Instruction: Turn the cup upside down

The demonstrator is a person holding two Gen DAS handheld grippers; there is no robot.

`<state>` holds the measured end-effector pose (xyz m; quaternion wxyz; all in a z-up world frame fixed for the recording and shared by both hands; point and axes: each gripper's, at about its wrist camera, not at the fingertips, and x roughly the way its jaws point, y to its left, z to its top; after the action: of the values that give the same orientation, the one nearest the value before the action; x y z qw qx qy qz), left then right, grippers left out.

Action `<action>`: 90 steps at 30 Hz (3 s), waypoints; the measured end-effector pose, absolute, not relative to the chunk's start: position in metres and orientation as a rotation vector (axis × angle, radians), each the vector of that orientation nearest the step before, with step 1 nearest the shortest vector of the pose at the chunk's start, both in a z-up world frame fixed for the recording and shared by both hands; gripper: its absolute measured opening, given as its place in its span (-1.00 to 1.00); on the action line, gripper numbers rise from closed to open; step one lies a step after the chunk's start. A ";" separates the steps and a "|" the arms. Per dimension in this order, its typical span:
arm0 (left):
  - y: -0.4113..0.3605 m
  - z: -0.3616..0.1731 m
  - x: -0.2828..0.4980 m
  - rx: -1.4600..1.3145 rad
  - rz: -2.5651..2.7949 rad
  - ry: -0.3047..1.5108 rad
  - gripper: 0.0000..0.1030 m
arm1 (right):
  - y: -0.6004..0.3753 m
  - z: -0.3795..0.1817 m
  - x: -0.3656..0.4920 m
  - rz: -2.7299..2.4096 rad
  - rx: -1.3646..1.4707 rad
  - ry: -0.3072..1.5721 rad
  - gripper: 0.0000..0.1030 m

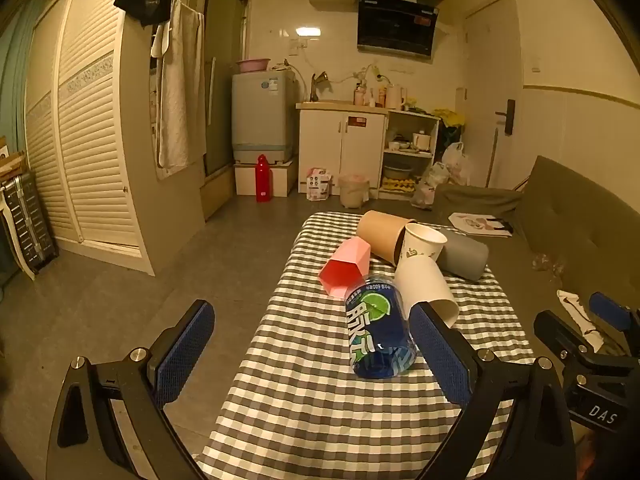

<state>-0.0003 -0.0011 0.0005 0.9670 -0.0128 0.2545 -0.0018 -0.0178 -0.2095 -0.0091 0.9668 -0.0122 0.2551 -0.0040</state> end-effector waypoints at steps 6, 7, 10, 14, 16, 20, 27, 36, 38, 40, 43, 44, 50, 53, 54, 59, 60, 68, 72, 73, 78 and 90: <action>0.001 0.001 -0.002 -0.032 0.001 0.501 0.96 | -0.209 -0.009 -0.018 -0.007 -0.021 0.521 0.99; 0.000 0.003 -0.002 -0.027 0.000 0.504 0.96 | -0.209 -0.009 -0.018 -0.007 -0.022 0.521 0.99; 0.002 0.003 -0.004 -0.032 -0.002 0.496 0.96 | -0.209 -0.009 -0.018 -0.006 -0.021 0.521 0.99; 0.003 0.005 -0.003 -0.030 -0.003 0.502 0.96 | -0.209 -0.011 -0.017 -0.006 -0.020 0.522 0.99; 0.003 0.004 -0.003 -0.032 -0.003 0.503 0.96 | -0.208 -0.010 -0.017 -0.006 -0.023 0.522 0.99; 0.002 0.002 -0.003 -0.032 -0.001 0.504 0.96 | -0.208 -0.008 -0.017 -0.007 -0.023 0.522 0.99; 0.003 0.000 -0.002 -0.030 -0.001 0.510 0.96 | -0.207 -0.007 -0.019 -0.008 -0.022 0.523 0.99; 0.003 -0.001 -0.001 -0.028 0.000 0.513 0.96 | -0.206 -0.010 -0.018 -0.007 -0.022 0.524 0.99; 0.003 -0.001 -0.001 -0.027 0.000 0.512 0.96 | -0.207 -0.009 -0.018 -0.007 -0.021 0.524 0.99; 0.003 -0.001 -0.001 -0.028 -0.001 0.511 0.96 | -0.207 -0.010 -0.019 -0.005 -0.022 0.525 0.99; 0.003 -0.001 -0.001 -0.028 0.000 0.512 0.96 | -0.207 -0.010 -0.019 -0.004 -0.021 0.526 0.99; 0.003 -0.001 -0.001 -0.028 0.000 0.512 0.96 | -0.207 -0.010 -0.019 -0.005 -0.021 0.526 0.99; 0.003 -0.001 -0.001 -0.026 0.001 0.512 0.96 | -0.208 -0.010 -0.019 -0.004 -0.021 0.531 0.99; 0.003 -0.002 -0.001 -0.028 0.000 0.514 0.96 | -0.208 -0.011 -0.019 -0.003 -0.022 0.533 0.99; 0.003 -0.002 0.000 -0.026 0.001 0.514 0.96 | -0.208 -0.012 -0.019 -0.003 -0.022 0.532 0.99; 0.003 -0.002 0.000 -0.028 0.001 0.514 0.96 | -0.207 -0.012 -0.019 -0.004 -0.022 0.533 0.99; 0.003 -0.002 0.000 -0.027 0.001 0.514 0.96 | -0.208 -0.012 -0.019 -0.005 -0.021 0.533 0.99; 0.003 -0.002 0.000 -0.028 0.000 0.515 0.96 | -0.207 -0.012 -0.018 -0.003 -0.022 0.535 0.99; 0.003 -0.004 0.000 -0.027 0.000 0.515 0.96 | -0.207 -0.012 -0.018 -0.003 -0.022 0.535 0.99; 0.002 -0.003 0.000 -0.027 0.001 0.515 0.96 | -0.207 -0.012 -0.018 -0.002 -0.022 0.536 0.99; 0.003 -0.003 0.000 -0.027 0.001 0.516 0.96 | -0.207 -0.012 -0.018 -0.002 -0.023 0.535 0.99; 0.002 -0.010 0.001 -0.025 -0.001 0.524 0.96 | -0.206 -0.014 -0.017 -0.003 -0.027 0.543 0.99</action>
<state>0.0015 0.0019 -0.0096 0.9658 -0.0125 0.2591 -0.0003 -0.0172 -0.2057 -0.0143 0.9633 -0.0134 0.2679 -0.0015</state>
